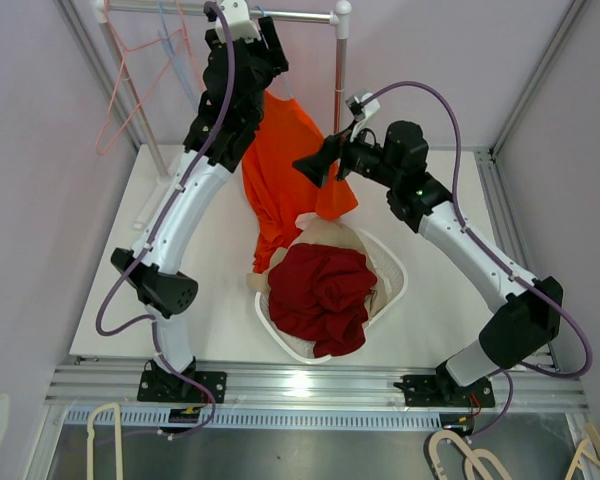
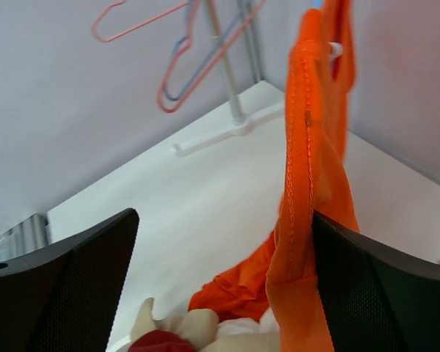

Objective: Remove the t-shirt from the hanger

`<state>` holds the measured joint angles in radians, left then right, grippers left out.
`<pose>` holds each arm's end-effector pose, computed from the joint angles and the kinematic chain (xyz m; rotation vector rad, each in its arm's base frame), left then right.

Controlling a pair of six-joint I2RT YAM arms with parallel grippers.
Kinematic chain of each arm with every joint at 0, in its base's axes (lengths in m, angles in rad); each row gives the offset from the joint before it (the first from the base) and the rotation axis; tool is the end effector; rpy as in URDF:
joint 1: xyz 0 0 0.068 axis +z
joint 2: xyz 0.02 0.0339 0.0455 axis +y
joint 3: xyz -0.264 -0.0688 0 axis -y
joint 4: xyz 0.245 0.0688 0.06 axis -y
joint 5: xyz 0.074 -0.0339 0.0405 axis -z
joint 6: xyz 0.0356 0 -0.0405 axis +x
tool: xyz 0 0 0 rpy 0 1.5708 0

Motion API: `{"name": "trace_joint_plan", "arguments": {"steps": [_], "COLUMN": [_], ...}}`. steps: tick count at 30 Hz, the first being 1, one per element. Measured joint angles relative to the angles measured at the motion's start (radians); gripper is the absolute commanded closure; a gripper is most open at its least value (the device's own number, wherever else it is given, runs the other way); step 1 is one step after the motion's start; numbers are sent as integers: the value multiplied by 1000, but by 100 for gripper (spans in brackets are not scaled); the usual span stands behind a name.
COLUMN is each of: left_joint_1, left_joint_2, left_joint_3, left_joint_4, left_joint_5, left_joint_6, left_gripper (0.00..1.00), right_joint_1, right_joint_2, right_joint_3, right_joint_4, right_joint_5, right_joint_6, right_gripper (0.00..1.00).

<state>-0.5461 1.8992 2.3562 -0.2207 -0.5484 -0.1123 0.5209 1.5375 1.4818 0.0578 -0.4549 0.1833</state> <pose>0.3515 -0.1919 0.5498 -0.1725 1.3612 -0.1863 0.3089 0.1953 0.4238 -0.6348 1.5153 0.9008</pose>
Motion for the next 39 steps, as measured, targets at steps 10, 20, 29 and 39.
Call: {"name": "trace_joint_plan", "arguments": {"steps": [10,20,29,39], "left_joint_1": [2,14,21,23], "left_joint_2": [70,162,162,162], "left_joint_3": [-5,-4,-4,4], "left_joint_4": [78,58,71,68], "left_joint_5": [-2,-39,-69,-80], "left_joint_6": [19,57,97,153], "left_gripper": [35,45,96,99], "right_joint_1": [211,204,204,204], "right_joint_2": [-42,-48,-48,-74], "right_joint_3": [-3,-13,-31,-62], "right_joint_4": [8,6,8,7], "right_joint_5": [-58,-54,-50,-23], "right_joint_6": [0,0,0,-1], "right_gripper": [2,2,2,1]}}
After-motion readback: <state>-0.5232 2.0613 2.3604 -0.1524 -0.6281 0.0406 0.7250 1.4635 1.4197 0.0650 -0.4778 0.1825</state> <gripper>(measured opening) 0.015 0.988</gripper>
